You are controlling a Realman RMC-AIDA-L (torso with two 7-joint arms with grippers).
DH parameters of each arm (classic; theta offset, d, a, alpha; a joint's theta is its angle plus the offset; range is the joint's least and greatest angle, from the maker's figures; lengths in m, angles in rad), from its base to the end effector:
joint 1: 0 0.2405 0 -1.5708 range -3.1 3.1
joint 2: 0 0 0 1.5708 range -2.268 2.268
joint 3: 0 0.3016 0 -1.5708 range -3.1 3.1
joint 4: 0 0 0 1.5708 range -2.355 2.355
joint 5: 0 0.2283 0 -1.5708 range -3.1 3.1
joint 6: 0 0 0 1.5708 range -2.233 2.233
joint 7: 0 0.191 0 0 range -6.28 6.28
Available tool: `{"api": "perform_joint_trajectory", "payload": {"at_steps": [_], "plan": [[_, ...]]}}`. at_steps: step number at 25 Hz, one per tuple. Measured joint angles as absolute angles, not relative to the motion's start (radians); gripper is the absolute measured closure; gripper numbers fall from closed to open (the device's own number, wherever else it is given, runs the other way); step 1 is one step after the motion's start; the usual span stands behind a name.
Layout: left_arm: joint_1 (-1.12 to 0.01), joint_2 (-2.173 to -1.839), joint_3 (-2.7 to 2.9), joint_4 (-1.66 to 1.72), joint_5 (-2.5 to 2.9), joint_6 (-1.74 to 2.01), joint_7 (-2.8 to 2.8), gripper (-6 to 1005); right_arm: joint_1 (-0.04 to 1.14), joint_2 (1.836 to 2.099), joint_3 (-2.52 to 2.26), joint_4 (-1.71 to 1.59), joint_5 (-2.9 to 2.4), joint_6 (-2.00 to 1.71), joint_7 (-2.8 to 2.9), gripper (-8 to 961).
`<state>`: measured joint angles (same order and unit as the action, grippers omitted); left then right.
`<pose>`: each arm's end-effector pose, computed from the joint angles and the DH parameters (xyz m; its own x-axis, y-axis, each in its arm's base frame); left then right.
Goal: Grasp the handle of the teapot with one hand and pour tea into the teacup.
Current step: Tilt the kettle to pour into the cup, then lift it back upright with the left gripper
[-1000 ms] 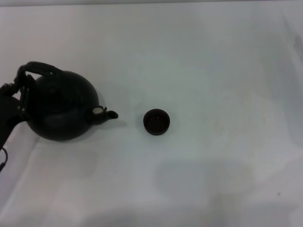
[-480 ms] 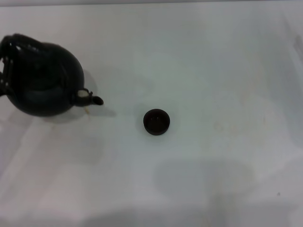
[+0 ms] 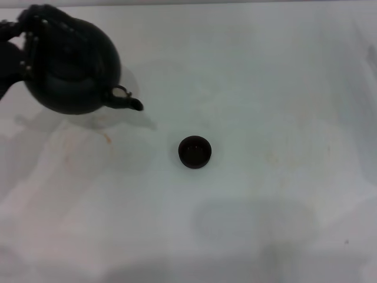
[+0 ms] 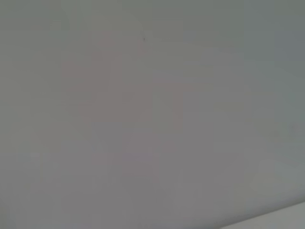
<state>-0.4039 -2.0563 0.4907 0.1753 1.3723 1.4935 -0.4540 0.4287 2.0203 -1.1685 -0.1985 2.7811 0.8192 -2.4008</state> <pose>-0.3475 0.3682 -0.0248 0.7161 -0.1800 0.6744 0.5228 -0.5019 -0.6891 0.4429 0.4247 -0.0029 0.4429 -0.1984 -0.8743 -0.8886 0.0322 -0.4575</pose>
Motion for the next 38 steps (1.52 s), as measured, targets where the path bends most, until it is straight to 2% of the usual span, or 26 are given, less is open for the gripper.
{"api": "perform_joint_trajectory", "payload": {"at_steps": [20, 38], "plan": [[-0.528, -2.079, 0.491, 0.13, 1.546, 1.36, -0.349, 851, 0.43, 2.021, -1.18, -0.182, 2.781, 0.822, -2.399, 124], [-0.567, -2.081, 0.506, 0.113, 1.563, 1.359, -0.194, 860, 0.432, 2.022, -1.18, -0.17, 2.781, 0.822, -2.397, 123]]}}
